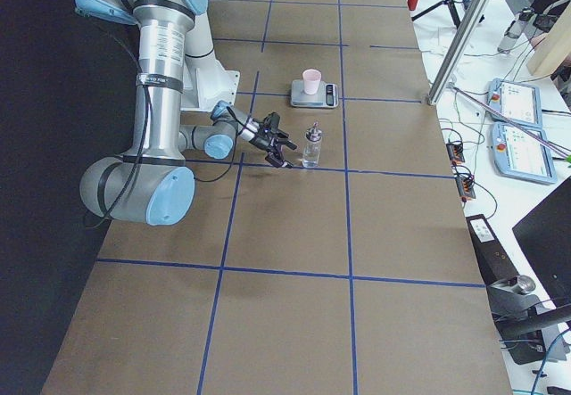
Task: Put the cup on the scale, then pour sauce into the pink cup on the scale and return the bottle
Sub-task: 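Open the right gripper and withdraw it from the bottle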
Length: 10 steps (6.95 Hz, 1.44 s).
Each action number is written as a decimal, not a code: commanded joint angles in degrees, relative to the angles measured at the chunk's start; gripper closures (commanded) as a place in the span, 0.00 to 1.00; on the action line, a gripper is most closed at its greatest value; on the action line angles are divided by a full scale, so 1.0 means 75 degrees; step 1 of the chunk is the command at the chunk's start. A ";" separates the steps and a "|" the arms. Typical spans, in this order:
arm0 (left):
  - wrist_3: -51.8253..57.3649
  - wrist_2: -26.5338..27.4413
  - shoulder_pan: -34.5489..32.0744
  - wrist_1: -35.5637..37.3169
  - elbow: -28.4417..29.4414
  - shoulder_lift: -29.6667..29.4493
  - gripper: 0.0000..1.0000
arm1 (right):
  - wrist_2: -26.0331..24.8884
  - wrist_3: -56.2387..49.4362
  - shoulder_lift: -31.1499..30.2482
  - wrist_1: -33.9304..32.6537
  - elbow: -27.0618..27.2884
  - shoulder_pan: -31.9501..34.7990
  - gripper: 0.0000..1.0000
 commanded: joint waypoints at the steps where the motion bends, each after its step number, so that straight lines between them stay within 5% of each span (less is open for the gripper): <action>1: 0.0000 0.0000 0.0000 0.0000 0.0001 -0.0002 0.57 | 0.0639 -0.0134 -0.0934 0.1134 0.0094 -0.0008 0.00; 3: 0.0023 0.0023 -0.0023 0.0000 0.0012 0.0009 0.57 | 0.0934 -0.0869 -0.1347 0.2073 0.0048 0.0097 0.00; 6: 0.0350 0.0012 -0.0047 0.0023 0.0036 0.0079 0.57 | 0.2747 -0.2638 -0.1348 0.2511 0.0071 0.1931 0.00; 9: 0.2209 -0.0244 -0.0666 0.0024 0.0514 0.0338 0.57 | 0.6254 -0.4875 -0.0729 0.2430 -0.0185 0.5056 0.00; 10: 0.2957 -0.0339 -0.0853 0.0024 0.0795 0.0349 0.57 | 0.7532 -0.5740 -0.0042 0.2383 -0.0929 0.6065 0.00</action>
